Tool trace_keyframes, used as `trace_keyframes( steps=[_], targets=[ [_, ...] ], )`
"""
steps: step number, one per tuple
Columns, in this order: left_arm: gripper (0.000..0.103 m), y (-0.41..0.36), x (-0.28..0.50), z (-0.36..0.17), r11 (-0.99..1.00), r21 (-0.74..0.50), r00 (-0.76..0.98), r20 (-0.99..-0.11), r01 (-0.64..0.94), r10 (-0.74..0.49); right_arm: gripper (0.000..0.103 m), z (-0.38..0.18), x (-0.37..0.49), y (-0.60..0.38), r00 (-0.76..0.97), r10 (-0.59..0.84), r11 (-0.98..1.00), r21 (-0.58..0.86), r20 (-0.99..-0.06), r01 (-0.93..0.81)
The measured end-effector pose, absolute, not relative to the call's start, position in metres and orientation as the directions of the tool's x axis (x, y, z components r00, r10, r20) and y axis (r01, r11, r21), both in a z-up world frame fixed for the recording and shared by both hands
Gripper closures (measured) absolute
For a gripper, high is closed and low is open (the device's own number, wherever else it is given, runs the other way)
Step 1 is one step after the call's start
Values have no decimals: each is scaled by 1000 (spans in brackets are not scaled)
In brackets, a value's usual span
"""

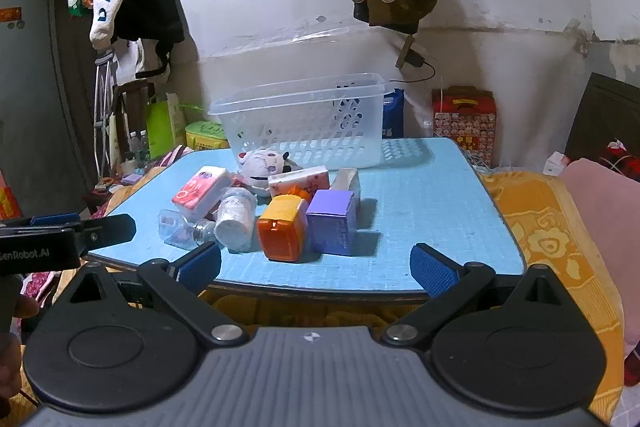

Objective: Organize objects

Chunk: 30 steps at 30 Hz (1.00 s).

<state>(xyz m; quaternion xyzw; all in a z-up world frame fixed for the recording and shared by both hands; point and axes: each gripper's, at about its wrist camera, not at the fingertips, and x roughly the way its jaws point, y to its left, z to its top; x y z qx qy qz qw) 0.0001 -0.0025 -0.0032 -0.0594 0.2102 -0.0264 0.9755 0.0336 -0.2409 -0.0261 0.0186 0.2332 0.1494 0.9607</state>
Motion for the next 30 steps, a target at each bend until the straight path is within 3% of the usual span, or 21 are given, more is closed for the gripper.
trace_keyframes(
  steps=[30],
  targets=[
    [0,-5,-3,-4,993,-116,916,-396,22,-67,0,-26,33,-251,858,275,961,146,-434,-234]
  ],
)
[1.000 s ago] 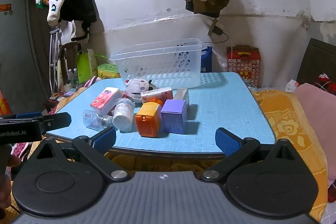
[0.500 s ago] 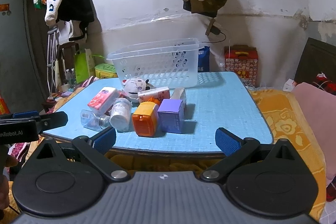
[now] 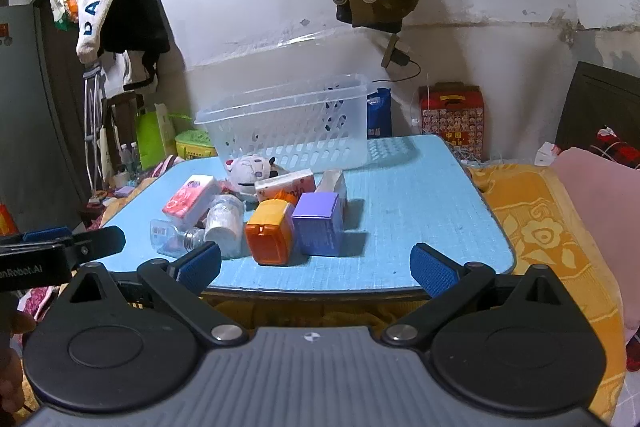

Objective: Organize objects

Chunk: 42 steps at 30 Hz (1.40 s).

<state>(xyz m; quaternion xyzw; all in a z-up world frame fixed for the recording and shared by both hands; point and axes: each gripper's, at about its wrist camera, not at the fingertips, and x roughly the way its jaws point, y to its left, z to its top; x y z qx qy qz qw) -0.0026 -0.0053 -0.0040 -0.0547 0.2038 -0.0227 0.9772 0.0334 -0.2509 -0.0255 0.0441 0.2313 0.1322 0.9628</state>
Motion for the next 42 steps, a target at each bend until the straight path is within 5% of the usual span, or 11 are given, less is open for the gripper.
trace_keyframes(
  steps=[42],
  targets=[
    [0,-5,-4,-4,992,-126,914,-399,25,-73,0,-26,36,-250,863,262,964,152,-433,-217]
  ],
)
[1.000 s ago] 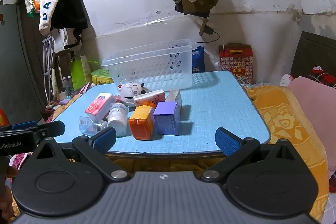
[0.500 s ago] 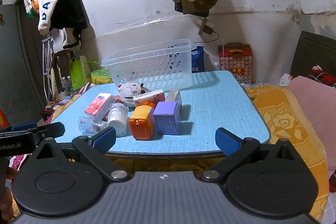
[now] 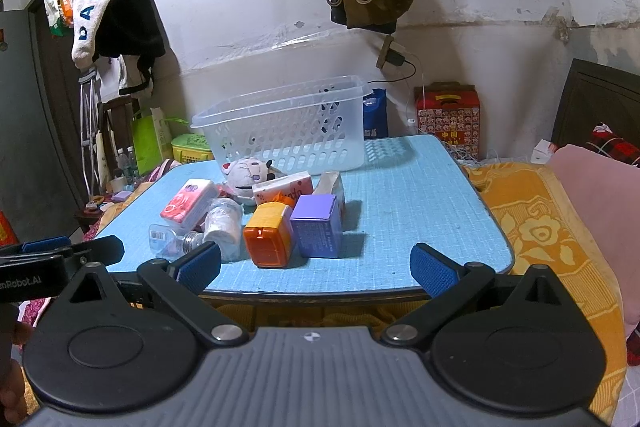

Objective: Organize objects

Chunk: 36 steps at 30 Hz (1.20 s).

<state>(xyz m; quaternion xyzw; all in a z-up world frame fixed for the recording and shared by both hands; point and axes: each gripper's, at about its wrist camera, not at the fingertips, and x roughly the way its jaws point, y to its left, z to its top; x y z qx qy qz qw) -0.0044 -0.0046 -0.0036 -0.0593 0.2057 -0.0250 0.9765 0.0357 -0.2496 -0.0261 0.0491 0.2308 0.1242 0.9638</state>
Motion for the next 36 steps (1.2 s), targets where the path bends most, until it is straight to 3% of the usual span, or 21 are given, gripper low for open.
trace_keyframes(
  steps=[3,7,11,15,20,23,29,36],
  targets=[
    [0,-4,-6,-4,991,-130,916,-394,26,-76,1,-24,30,-253,886,252,966,157,-389,-206],
    [0,8,-14,7,981,-192,937,-337,23,-88,1,-19,22,-267,934,259,956,204,-248,-211],
    [0,7,-10,27,995,-92,957,-287,26,-52,0,-16,28,-267,954,243,966,133,-174,-222],
    [0,7,17,27,1000,-1,939,-344,-2,2,0,-22,57,-253,934,258,965,11,-247,-263],
    [0,11,68,5,998,11,855,-516,57,-43,0,-37,101,-247,868,262,959,15,-423,-282],
    [0,13,93,-13,998,24,808,-588,56,-31,2,-51,119,-246,840,252,959,7,-480,-284],
    [0,11,120,-36,996,49,764,-644,78,-28,12,-61,135,-250,829,305,951,102,-469,-293],
    [0,16,137,-60,998,-5,729,-683,55,-44,14,-71,141,-240,826,316,948,110,-466,-300]
  ],
)
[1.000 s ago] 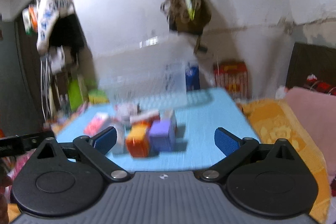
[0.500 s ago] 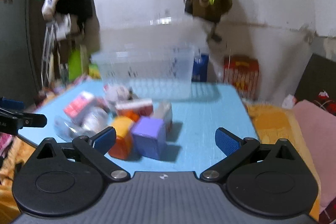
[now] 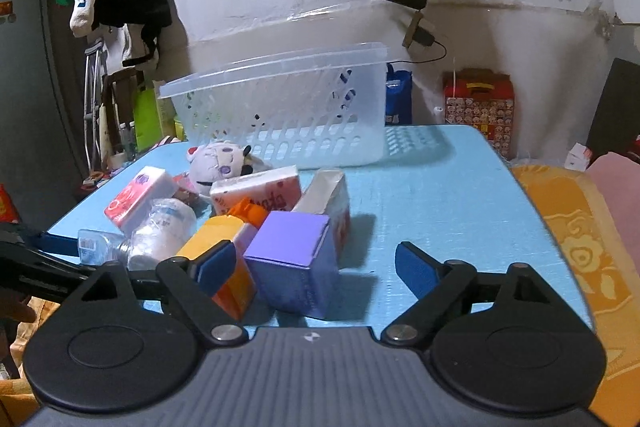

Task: Organize objects
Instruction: 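Reach the right gripper to the purple box and close on it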

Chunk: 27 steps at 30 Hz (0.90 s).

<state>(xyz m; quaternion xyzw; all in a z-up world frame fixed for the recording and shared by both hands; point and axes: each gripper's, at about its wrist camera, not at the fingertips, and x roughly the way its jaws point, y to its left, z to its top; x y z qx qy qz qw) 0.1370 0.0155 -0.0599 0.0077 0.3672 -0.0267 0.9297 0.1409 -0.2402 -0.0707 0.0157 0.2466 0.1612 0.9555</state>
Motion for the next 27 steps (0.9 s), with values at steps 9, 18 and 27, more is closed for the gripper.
trace_keyframes(
  steps=[9,18,27],
  targets=[
    [3,19,124,-70,998,1,788,-613,66,-51,27,-83,148,-231,821,324,942,79,-470,-327],
    [8,23,122,-83,992,2,860,-498,127,-109,23,-95,155,-229,825,352,932,85,-443,-352],
    [33,17,113,-85,981,14,880,-445,194,-168,59,-91,142,-234,840,373,924,78,-393,-374]
  ],
)
